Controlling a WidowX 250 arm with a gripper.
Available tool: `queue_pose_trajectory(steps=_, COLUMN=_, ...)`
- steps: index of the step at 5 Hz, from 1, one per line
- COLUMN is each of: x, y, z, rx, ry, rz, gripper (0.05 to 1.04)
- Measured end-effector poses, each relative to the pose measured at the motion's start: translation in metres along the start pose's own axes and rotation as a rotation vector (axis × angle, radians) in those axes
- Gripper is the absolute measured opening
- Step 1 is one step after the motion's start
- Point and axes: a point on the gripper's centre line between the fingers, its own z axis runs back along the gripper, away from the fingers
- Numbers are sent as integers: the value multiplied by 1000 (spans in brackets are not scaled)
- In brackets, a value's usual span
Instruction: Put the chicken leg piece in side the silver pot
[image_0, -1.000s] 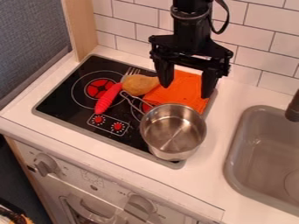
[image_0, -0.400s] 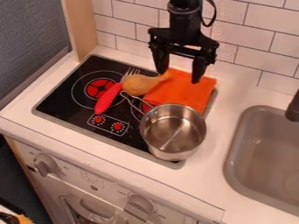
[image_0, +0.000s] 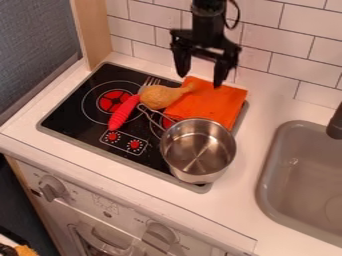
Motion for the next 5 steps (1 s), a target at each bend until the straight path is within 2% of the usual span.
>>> queue_pose_trajectory(steps=1, x=4, y=5, z=-10, rx=3, ry=19, rz=-17, gripper=1001)
queue_pose_trajectory(steps=2, x=3, y=12, z=-28, rx=7, ry=59, rz=6, gripper=1001)
queue_pose_trajectory(steps=3, x=3, y=14, z=-36, rx=13, ry=81, rz=13, gripper=945)
queue_pose_trajectory(steps=5, x=4, y=20, z=-38, rx=9, ry=75, rz=29, gripper=360)
